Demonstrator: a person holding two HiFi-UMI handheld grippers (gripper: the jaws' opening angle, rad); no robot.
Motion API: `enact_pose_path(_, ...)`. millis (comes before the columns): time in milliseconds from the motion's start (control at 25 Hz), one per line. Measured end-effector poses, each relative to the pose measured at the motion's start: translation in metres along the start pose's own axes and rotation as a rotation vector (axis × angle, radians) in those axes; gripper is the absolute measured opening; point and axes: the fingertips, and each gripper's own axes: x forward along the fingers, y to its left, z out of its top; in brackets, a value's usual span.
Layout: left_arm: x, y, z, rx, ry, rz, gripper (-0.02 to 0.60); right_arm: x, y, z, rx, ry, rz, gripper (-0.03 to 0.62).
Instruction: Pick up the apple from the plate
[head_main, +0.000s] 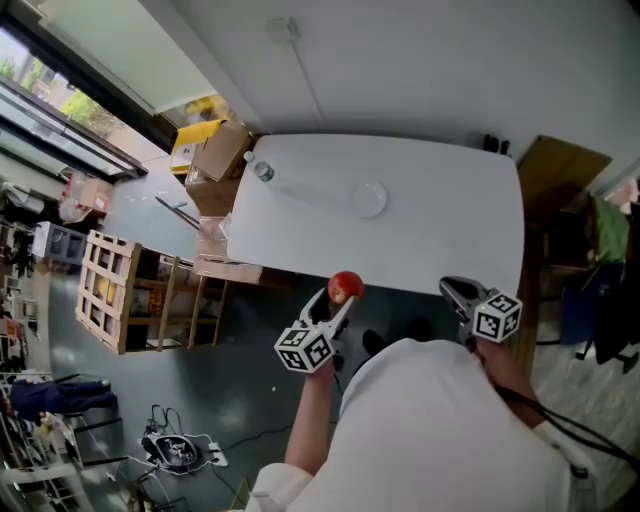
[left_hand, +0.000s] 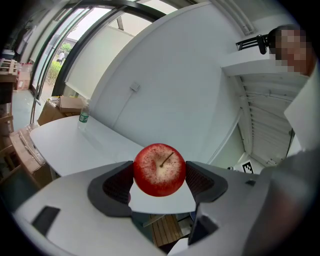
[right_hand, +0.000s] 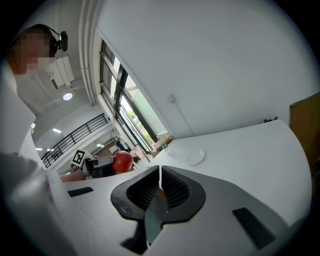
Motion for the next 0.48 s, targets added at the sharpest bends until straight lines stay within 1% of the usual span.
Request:
enact_pose_path(240, -0.0005, -0.0002, 0.0036, 0.006, -0.010, 0.002, 0.330, 0.0051, -0.0009, 0.0064, -0.004, -0.010, 0.016, 0.043)
enact_pose_path(480, -0.0021, -0.0004, 0.0072, -0.007, -0.028, 0.010, 0.330, 0.0092, 0.0019, 0.0090, -0.014, 0.000, 0.037, 0.043)
